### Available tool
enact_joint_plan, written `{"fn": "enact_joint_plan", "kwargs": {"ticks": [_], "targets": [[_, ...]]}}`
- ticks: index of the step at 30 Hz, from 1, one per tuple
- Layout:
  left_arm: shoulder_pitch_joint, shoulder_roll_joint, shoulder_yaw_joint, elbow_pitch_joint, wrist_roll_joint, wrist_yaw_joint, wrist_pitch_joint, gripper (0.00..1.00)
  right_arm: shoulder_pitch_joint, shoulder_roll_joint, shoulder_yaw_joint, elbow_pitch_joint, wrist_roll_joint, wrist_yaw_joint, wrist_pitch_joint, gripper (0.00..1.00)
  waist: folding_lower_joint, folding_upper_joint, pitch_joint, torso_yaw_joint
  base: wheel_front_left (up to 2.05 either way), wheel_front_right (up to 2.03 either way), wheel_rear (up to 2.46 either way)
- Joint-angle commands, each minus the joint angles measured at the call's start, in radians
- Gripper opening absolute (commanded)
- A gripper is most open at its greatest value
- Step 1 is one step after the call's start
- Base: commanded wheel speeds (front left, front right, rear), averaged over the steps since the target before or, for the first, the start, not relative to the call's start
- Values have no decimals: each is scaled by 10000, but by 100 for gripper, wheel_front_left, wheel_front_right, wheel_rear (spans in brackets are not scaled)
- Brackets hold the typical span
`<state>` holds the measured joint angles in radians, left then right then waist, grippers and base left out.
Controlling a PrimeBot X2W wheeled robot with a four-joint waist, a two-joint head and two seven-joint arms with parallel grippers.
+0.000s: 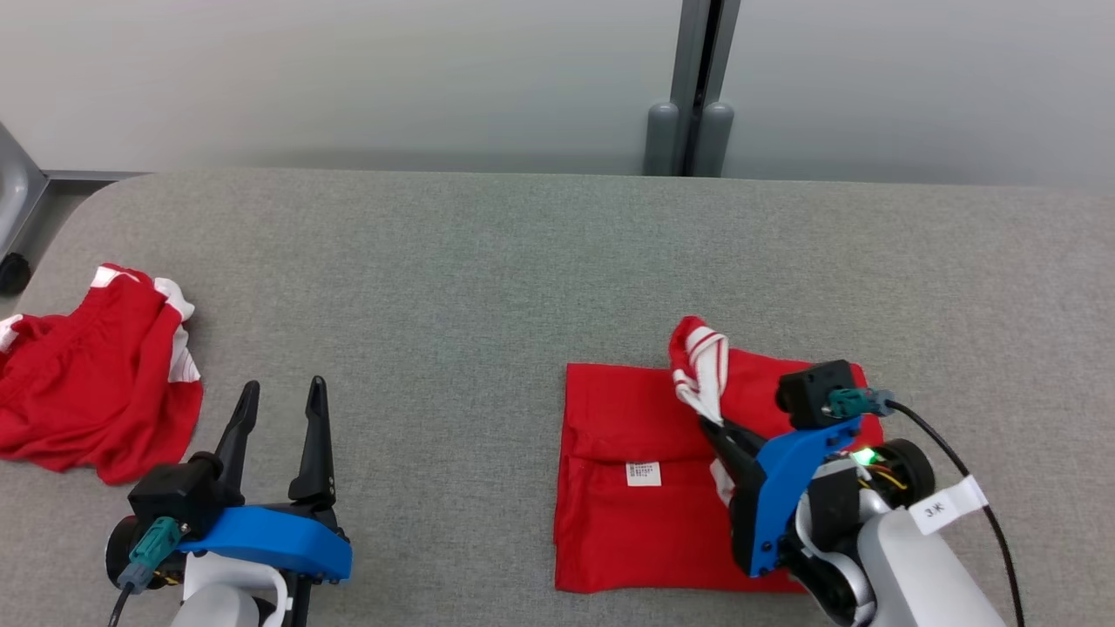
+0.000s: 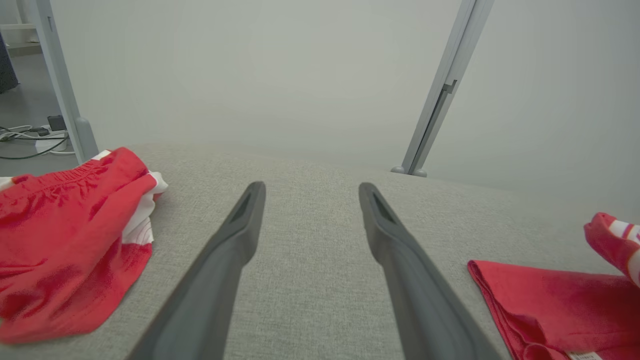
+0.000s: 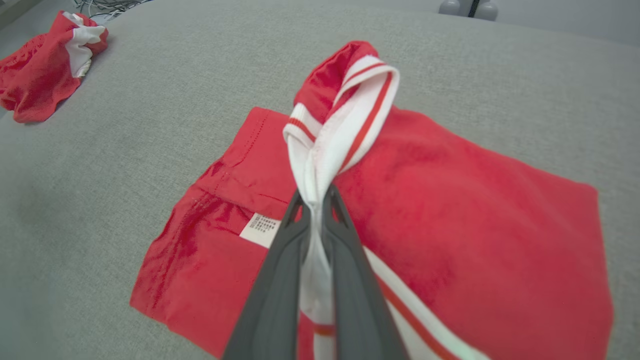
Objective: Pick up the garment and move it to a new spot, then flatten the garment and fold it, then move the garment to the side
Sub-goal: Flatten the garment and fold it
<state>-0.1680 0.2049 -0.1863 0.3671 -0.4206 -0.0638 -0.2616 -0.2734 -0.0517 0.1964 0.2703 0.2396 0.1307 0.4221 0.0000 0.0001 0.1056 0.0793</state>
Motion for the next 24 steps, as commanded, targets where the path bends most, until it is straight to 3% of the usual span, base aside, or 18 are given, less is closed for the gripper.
{"fn": "enact_joint_plan", "kwargs": {"ticks": [1, 6, 16, 17, 18, 24], "targets": [[-91, 2, -25, -2, 11, -53, -33, 100, -253, 8, 255, 190, 207, 1, -128, 0, 0, -1, 48, 93, 0, 0, 0], [-180, -31, -77, 53, 46, -70, -37, 100, -1106, 1, 1363, 1407, 929, 1, -566, 0, 0, -1, 127, 392, 0, 0, 0], [-275, -79, -260, 226, 70, -133, -40, 100, -1975, 0, 2133, 3163, 1768, 1, -1369, 0, 0, -1, 147, 645, 0, 0, 0], [-280, -73, -269, 245, 70, -135, -40, 100, -2028, 0, 2175, 3313, 1819, 1, -1457, 17, 0, -1, 138, 648, 0, 0, 0], [-276, -67, -278, 265, 70, -138, -40, 100, -2085, 2, 2219, 3464, 1897, 1, -1556, 100, 0, -1, 125, 649, 0, 0, 0], [-152, -25, -301, 353, 13, -144, -40, 100, -2296, 4, 2820, 3559, 3422, 1, -2276, 100, 0, -1, -21, 596, 0, 0, 0]]}}
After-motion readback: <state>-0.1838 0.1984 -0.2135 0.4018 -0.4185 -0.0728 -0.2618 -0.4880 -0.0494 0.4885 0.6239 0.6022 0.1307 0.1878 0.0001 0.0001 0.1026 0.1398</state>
